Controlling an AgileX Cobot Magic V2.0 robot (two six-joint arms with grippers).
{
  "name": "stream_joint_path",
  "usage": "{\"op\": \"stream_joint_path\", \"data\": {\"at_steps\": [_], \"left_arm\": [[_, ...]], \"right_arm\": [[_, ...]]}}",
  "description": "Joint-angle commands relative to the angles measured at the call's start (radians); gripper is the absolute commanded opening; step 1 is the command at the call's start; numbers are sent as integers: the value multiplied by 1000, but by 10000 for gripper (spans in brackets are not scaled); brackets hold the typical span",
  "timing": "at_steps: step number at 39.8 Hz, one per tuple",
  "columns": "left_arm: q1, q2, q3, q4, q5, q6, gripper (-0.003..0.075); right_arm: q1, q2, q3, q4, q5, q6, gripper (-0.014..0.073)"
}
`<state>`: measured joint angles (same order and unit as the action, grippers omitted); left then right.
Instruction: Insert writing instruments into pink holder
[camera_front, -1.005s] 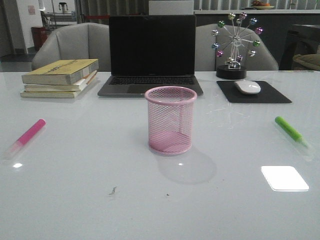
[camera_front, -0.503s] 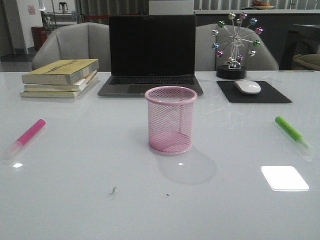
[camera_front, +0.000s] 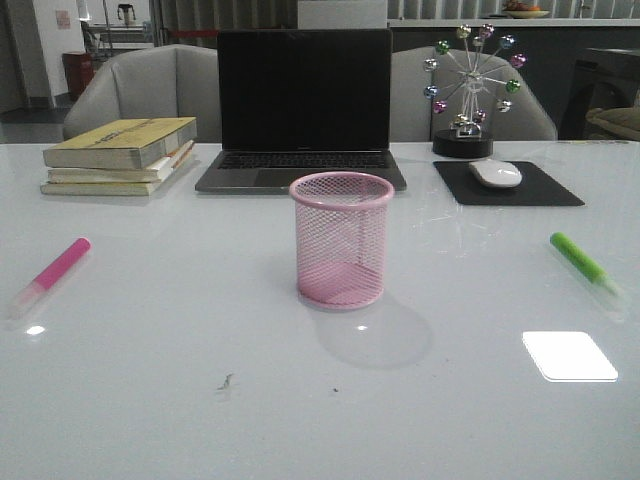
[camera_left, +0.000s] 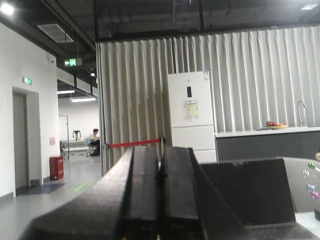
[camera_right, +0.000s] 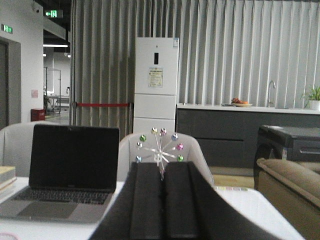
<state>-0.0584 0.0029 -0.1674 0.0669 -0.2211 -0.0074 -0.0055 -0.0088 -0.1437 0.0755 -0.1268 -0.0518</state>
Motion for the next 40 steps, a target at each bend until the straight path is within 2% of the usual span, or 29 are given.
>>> {"op": "stream_joint_path", "data": {"at_steps": [1, 6, 12, 17, 27, 35, 40], "left_arm": [[3, 68, -110, 50, -29, -7, 99], [3, 208, -209, 129, -31, -7, 99], [3, 385, -287, 126, -33, -7, 99], [3, 539, -341, 59, -31, -7, 99], [3, 764, -355, 56, -31, -7, 101], [3, 887, -355, 56, -35, -7, 104], [3, 917, -355, 56, -35, -7, 145]], "right_arm": [[-6, 41, -127, 2, 3, -8, 38], [-6, 166, -239, 2, 47, -8, 38], [-6, 332, -318, 2, 51, -8, 38], [-6, 503, -372, 2, 50, -8, 38], [-6, 753, -384, 2, 35, -8, 38], [-6, 883, -384, 2, 37, -8, 46], [-6, 921, -384, 2, 38, -8, 118]]}}
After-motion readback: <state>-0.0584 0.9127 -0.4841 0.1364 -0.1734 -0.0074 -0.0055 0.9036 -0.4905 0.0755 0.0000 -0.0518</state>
